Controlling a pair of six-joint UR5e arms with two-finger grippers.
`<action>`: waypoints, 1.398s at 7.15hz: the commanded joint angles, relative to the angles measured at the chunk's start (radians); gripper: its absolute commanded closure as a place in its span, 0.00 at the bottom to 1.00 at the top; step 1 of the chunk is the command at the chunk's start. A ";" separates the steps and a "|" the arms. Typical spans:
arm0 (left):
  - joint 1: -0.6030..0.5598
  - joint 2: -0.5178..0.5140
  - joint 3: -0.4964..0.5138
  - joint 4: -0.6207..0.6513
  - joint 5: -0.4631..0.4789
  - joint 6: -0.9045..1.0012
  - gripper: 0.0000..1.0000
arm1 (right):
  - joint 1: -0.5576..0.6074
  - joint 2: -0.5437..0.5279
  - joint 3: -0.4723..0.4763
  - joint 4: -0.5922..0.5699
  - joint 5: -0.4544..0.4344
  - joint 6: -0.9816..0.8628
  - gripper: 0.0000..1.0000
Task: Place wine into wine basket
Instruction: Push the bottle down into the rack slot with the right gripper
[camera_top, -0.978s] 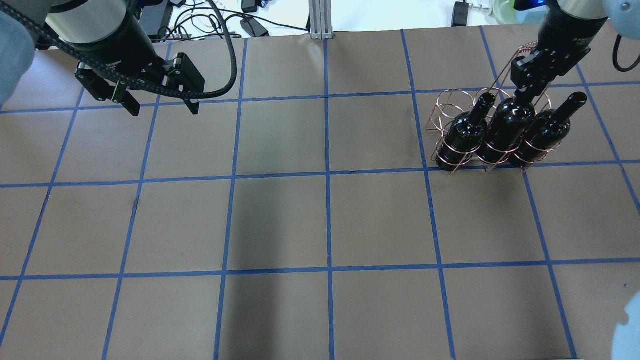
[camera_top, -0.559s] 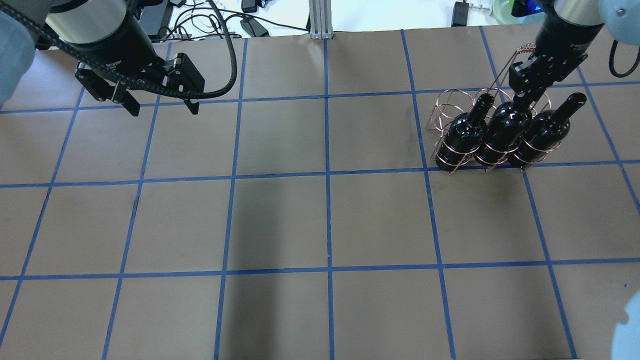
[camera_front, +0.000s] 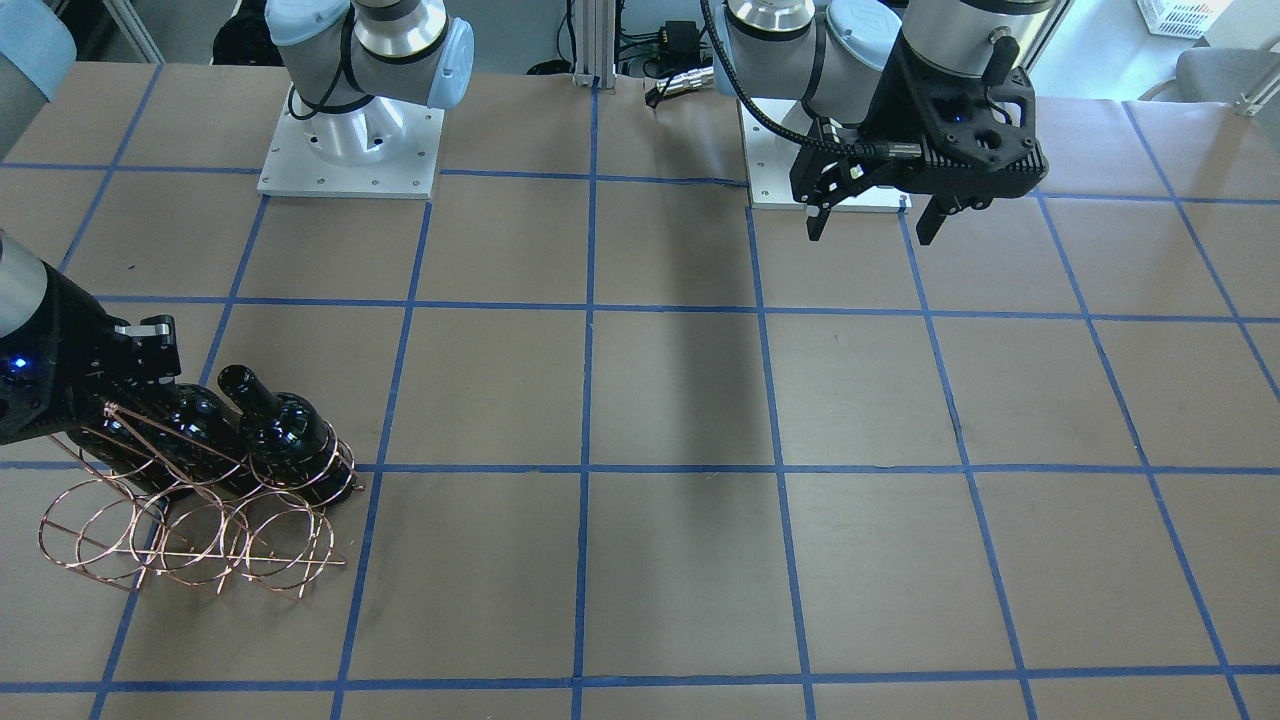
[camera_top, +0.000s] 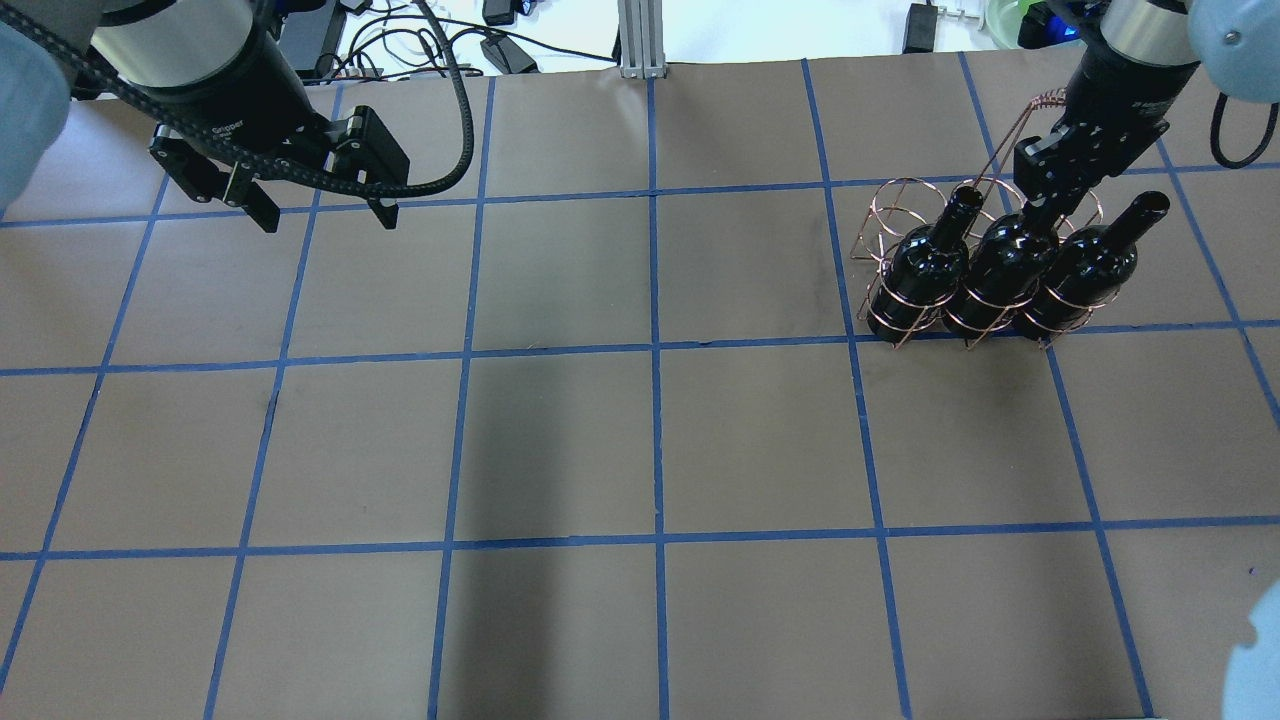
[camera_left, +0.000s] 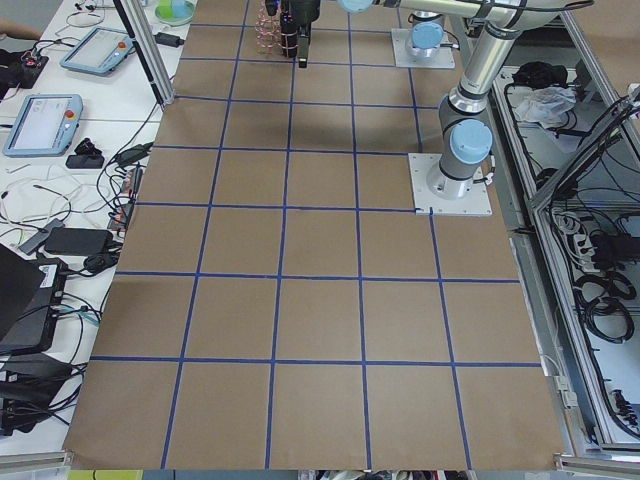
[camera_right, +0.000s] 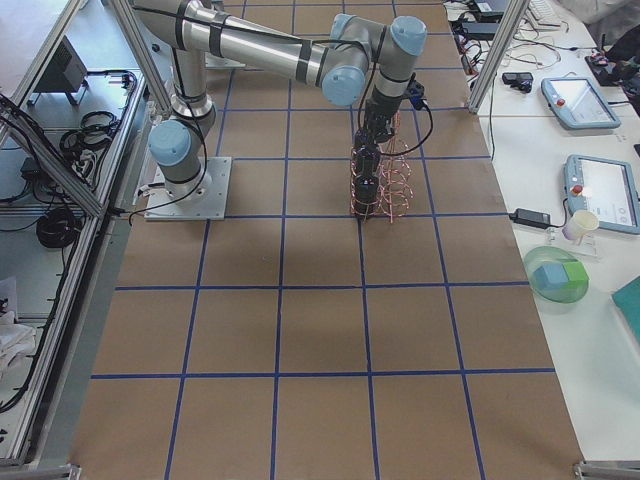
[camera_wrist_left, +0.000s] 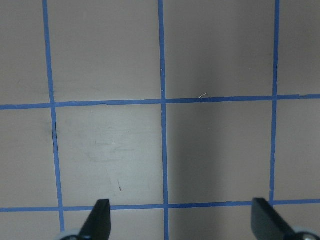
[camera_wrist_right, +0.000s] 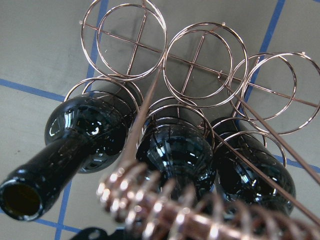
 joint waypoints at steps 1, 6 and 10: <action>0.000 0.000 0.000 0.000 0.000 0.000 0.00 | 0.000 -0.007 0.001 0.004 -0.004 0.000 0.39; 0.000 0.002 0.000 0.000 0.000 0.000 0.00 | 0.002 -0.220 -0.001 0.059 -0.001 0.039 0.00; 0.000 0.000 0.000 0.000 0.002 0.000 0.00 | 0.159 -0.288 0.001 0.109 0.038 0.375 0.00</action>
